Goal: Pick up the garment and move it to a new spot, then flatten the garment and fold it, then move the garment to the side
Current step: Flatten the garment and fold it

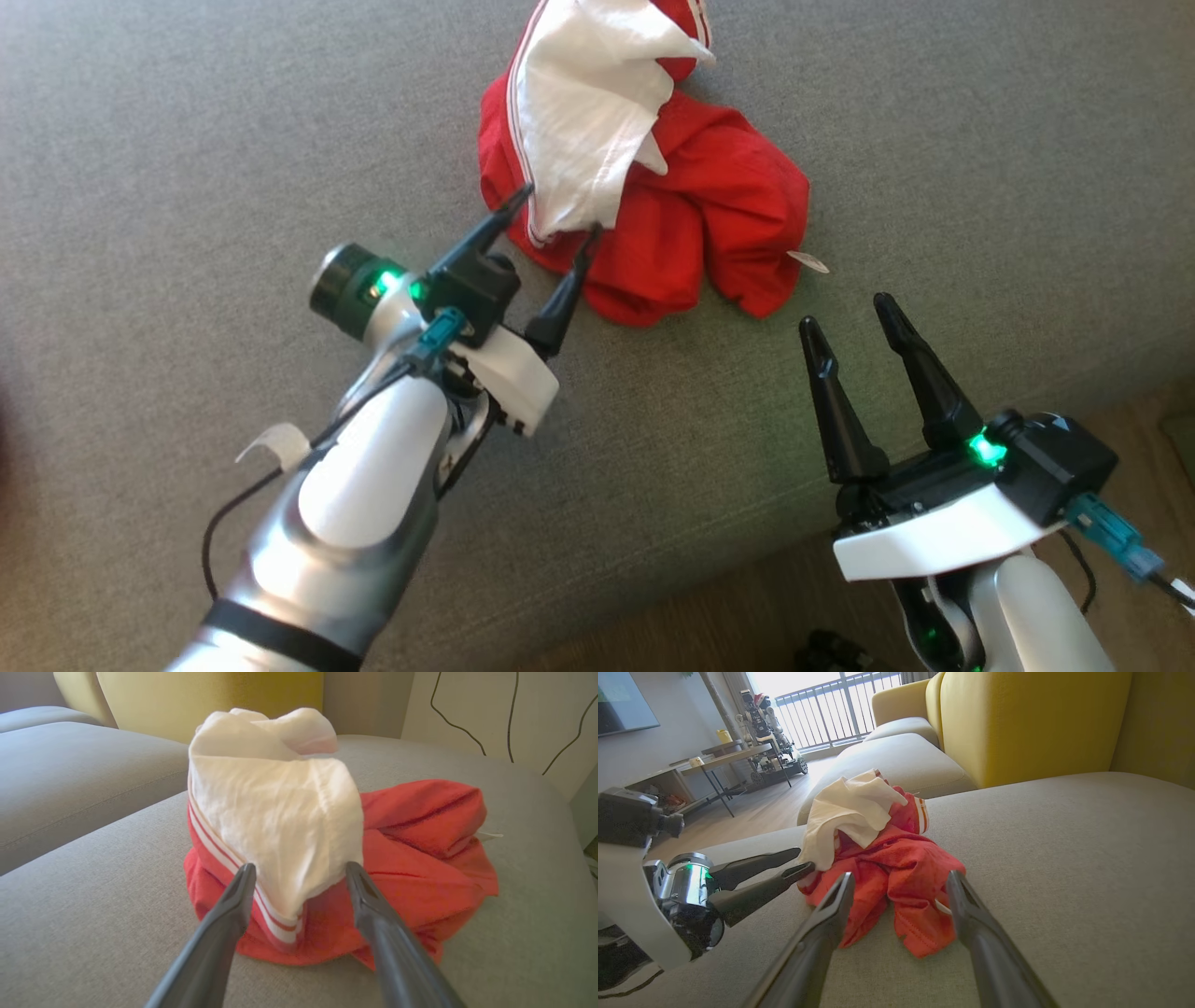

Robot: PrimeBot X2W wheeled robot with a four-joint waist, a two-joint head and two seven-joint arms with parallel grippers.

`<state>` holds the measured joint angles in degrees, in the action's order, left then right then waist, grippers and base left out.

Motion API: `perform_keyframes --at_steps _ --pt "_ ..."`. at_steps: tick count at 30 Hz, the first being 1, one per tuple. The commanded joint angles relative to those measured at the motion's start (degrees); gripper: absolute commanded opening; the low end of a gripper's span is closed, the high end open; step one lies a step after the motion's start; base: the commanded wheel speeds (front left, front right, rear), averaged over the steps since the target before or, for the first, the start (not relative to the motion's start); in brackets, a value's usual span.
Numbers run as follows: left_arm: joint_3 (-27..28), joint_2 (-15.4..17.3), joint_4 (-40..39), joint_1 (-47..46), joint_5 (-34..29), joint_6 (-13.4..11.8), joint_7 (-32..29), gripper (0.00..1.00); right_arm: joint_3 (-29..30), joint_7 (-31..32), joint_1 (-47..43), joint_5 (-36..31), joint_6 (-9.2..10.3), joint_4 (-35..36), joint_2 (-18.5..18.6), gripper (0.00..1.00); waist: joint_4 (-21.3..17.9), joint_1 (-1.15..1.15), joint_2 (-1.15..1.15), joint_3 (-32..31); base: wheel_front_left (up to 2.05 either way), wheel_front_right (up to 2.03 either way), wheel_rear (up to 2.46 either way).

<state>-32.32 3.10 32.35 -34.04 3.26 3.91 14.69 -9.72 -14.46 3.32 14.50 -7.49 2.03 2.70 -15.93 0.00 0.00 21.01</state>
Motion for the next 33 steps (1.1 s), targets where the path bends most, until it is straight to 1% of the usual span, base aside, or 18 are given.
perform_keyframes --at_steps 1,2,3,4,5,8,10,12,14,16,17,20,22,24,27,30,33 --pt "2.5 0.8 -1.9 -3.1 0.0 -0.7 0.3 1.0 -1.7 -0.5 1.9 0.6 0.0 2.0 0.2 1.0 -0.1 0.0 0.0 0.6 0.0 0.0 0.0" --pt "2.6 0.9 -1.8 -3.4 0.0 -0.7 0.3 1.0 -1.9 -0.5 2.1 0.6 0.0 2.1 0.2 1.0 -0.2 0.0 0.0 0.9 0.0 0.0 0.0" --pt "2.8 0.9 -1.7 -3.7 0.1 -0.7 0.3 0.92 -2.0 -0.5 2.2 0.6 0.0 2.1 0.2 1.0 -0.2 0.0 0.0 1.1 0.0 0.0 0.0" --pt "3.1 1.0 -1.7 -4.1 0.1 -1.0 0.3 0.26 -2.1 -0.5 2.4 0.7 0.0 2.1 0.2 1.0 -0.3 0.0 0.0 1.3 0.0 0.0 0.0" --pt "3.3 1.1 -1.7 -4.4 0.2 -1.0 0.3 0.0 -2.2 -0.5 2.6 0.8 0.0 2.1 0.2 1.0 -0.3 0.0 0.0 1.4 0.0 0.0 0.0" --pt "4.0 1.4 -2.0 -5.0 0.9 -0.4 0.3 0.0 -2.3 -0.5 3.1 1.0 0.0 2.2 0.2 1.0 -0.5 0.0 0.0 1.7 0.0 0.0 0.0" --pt "4.6 1.3 -2.6 -4.9 2.3 0.5 0.3 0.0 -2.1 -0.5 3.2 1.0 0.0 2.2 0.2 1.0 -0.4 0.0 0.0 1.4 0.0 0.0 0.0" --pt "5.3 0.8 -4.0 -4.5 6.0 1.9 0.3 0.0 -2.0 -0.5 3.0 1.1 0.0 1.9 0.2 1.0 -0.4 0.0 0.0 0.6 0.0 0.0 0.0" --pt "5.2 0.3 -5.3 -4.4 11.8 3.0 0.3 0.0 -2.1 -0.5 2.7 1.2 0.0 1.4 0.2 1.0 -0.6 0.0 0.0 -0.6 0.0 0.0 0.0" --pt "3.8 0.0 -6.6 -5.2 18.9 3.5 -0.2 0.0 -2.8 -0.5 2.6 1.5 0.0 1.2 0.2 1.0 -1.2 0.0 0.0 -2.0 0.0 0.0 0.0" --pt "2.2 -0.1 -7.8 -6.0 23.3 3.5 -1.4 0.0 -3.2 -0.5 2.6 1.8 0.0 1.1 0.2 1.0 -1.6 0.0 0.0 -2.6 0.0 0.0 0.0" --pt "-1.6 -0.2 -13.1 -8.8 41.7 3.6 -7.0 0.0 -4.0 -0.5 2.5 2.5 0.0 1.1 0.2 1.0 -3.1 0.0 0.0 -4.5 0.0 0.0 0.0" --pt "-1.7 -0.2 -15.6 -11.0 54.9 3.5 -10.7 0.0 -4.7 -0.5 2.4 3.1 0.0 0.9 0.2 1.0 -4.6 0.0 0.0 -5.7 0.0 0.0 0.0" --pt "-1.9 -0.2 -17.3 -14.8 64.6 1.4 -13.0 0.0 -5.9 -0.5 2.6 3.6 0.0 0.7 0.2 1.0 -6.7 0.0 0.0 -6.5 0.0 0.0 0.0" --pt "-2.8 -0.2 -19.2 -21.9 76.0 -3.8 -12.9 0.0 -7.1 -0.5 2.9 4.9 0.0 1.2 0.2 1.0 -9.8 0.0 0.0 -7.1 0.0 0.0 0.0" --pt "-3.3 -0.2 -19.2 -29.5 86.1 -8.3 -8.0 0.0 -7.7 -0.5 2.9 6.1 0.0 1.8 0.2 1.0 -12.3 0.0 0.0 -7.6 0.0 0.0 0.0" --pt "-2.7 -0.2 -15.5 -36.8 91.6 -11.1 -1.8 0.0 -8.3 -0.5 2.6 7.0 0.0 2.3 0.2 1.0 -14.2 0.0 0.0 -8.6 0.0 0.0 0.0"
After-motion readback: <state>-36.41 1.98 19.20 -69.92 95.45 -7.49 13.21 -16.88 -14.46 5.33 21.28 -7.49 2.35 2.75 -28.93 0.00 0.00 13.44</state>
